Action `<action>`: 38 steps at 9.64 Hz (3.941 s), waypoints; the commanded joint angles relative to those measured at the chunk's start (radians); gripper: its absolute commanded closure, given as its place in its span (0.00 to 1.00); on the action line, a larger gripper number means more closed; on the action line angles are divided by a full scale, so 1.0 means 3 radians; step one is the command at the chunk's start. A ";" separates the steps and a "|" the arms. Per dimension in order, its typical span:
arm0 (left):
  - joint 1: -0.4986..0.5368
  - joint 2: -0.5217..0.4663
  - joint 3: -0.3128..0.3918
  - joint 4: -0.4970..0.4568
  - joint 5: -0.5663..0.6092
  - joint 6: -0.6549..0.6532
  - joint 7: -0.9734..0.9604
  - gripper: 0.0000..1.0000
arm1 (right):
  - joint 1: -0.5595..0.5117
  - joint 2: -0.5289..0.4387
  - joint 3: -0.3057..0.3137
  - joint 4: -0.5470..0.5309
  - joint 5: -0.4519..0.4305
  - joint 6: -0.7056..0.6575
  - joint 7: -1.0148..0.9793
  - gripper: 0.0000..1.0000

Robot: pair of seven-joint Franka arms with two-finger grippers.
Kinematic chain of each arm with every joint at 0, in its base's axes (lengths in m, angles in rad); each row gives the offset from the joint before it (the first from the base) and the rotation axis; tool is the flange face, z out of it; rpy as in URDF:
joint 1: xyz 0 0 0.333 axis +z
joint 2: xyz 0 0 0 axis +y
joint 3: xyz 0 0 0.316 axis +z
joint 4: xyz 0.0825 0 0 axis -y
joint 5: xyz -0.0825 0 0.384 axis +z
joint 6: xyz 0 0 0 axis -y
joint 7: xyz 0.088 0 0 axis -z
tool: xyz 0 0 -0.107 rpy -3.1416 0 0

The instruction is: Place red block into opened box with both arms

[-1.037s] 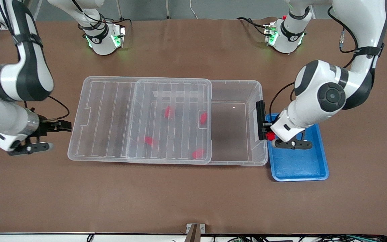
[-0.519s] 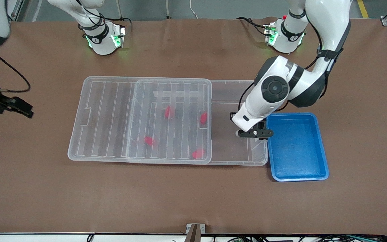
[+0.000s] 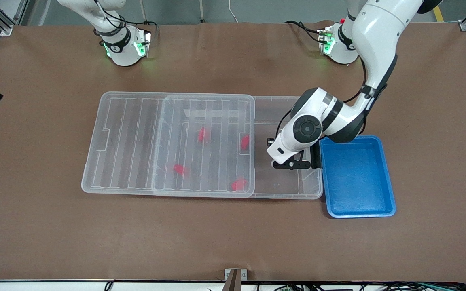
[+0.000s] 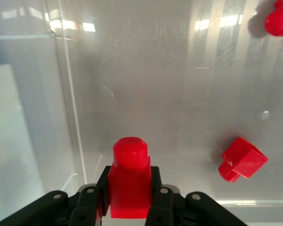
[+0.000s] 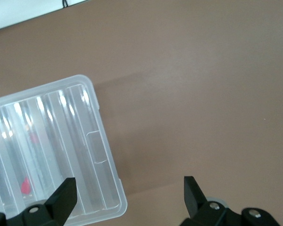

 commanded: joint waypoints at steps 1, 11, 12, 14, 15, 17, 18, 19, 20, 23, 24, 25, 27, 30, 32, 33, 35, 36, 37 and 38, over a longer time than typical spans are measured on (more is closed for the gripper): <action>-0.0021 0.0056 0.0006 -0.0328 0.0067 0.0409 -0.0125 1.00 | 0.0032 0.0035 0.0012 0.0053 -0.0002 -0.0058 -0.0115 0.00; -0.0083 0.0139 0.0012 -0.0339 0.0394 0.0636 -0.0305 0.00 | 0.0011 0.0117 0.0054 0.0109 -0.0105 -0.0058 -0.0214 0.00; -0.0067 0.0001 0.0011 -0.0334 0.0389 0.0544 -0.0305 0.00 | 0.0017 0.0117 0.0054 0.0109 -0.0105 -0.0058 -0.0214 0.00; -0.0067 -0.0285 0.0011 -0.0217 0.0389 0.0218 -0.0269 0.00 | 0.0032 0.0147 0.0059 0.0079 -0.0110 -0.0053 -0.0249 0.00; -0.0067 -0.0413 0.0011 -0.0110 0.0389 0.0075 -0.0259 0.00 | 0.0037 0.0244 0.0059 0.0079 -0.0115 -0.0053 -0.0305 0.00; -0.0057 -0.0547 0.0037 0.0323 0.0384 -0.0471 -0.0264 0.00 | -0.0014 0.0270 0.0049 -0.0363 -0.0100 0.0251 -0.0912 0.48; 0.0024 -0.0562 0.0047 0.0695 0.0399 -0.0930 -0.0254 0.00 | -0.0019 0.0270 0.0048 -0.0725 -0.0094 0.0629 -0.0950 0.80; 0.0126 -0.0588 0.0037 0.0962 0.0394 -0.1248 -0.0152 0.00 | -0.0004 0.0286 0.0053 -0.1028 -0.0094 0.0962 -0.0965 1.00; 0.0254 -0.0725 0.0042 0.1076 0.0394 -0.1393 0.0066 0.00 | 0.0021 0.0382 0.0059 -0.1193 -0.0049 0.1117 -0.1006 1.00; 0.0653 -0.1098 0.0017 0.1077 0.0333 -0.1430 0.0553 0.00 | 0.0047 0.0587 0.0059 -0.1612 0.0370 0.1531 -0.1185 1.00; 0.0689 -0.1180 0.0027 0.1077 0.0308 -0.1521 0.0559 0.00 | 0.0098 0.0613 0.0064 -0.1674 0.0381 0.1588 -0.1185 1.00; 0.0811 -0.1252 0.0017 0.1072 0.0282 -0.1563 0.0575 0.00 | 0.0103 0.0643 0.0069 -0.1690 0.0432 0.1589 -0.1185 1.00; 0.0889 -0.1517 0.0179 0.0955 0.0012 -0.1721 0.0880 0.00 | 0.0109 0.0705 0.0104 -0.1736 0.0585 0.1594 -0.1190 1.00; 0.0874 -0.1917 0.0578 0.0628 -0.0168 -0.1890 0.1401 0.00 | 0.0109 0.0756 0.0212 -0.1747 0.0698 0.1584 -0.1190 1.00; 0.0879 -0.1999 0.0696 0.0546 -0.0219 -0.2002 0.1668 0.00 | 0.0114 0.0761 0.0253 -0.1747 0.0719 0.1584 -0.1185 1.00; 0.0889 -0.1999 0.0702 0.0560 -0.0204 -0.2048 0.1745 0.00 | 0.0119 0.0766 0.0258 -0.1747 0.0724 0.1589 -0.1185 1.00; 0.0899 -0.1994 0.0768 0.0566 -0.0179 -0.2054 0.1679 0.00 | 0.0119 0.0787 0.0339 -0.1742 0.0928 0.1584 -0.1180 1.00; 0.0899 -0.2009 0.0778 0.0581 -0.0184 -0.2064 0.1689 0.00 | 0.0119 0.0797 0.0385 -0.1736 0.0933 0.1579 -0.1165 1.00; 0.0899 -0.2080 0.0778 0.0581 -0.0214 -0.2074 0.1705 0.00 | 0.0119 0.0832 0.0442 -0.1726 0.0933 0.1584 -0.1149 1.00; 0.0904 -0.2086 0.0773 0.0581 -0.0214 -0.2074 0.1695 0.00 | 0.0119 0.0853 0.0483 -0.1716 0.0949 0.1589 -0.1134 1.00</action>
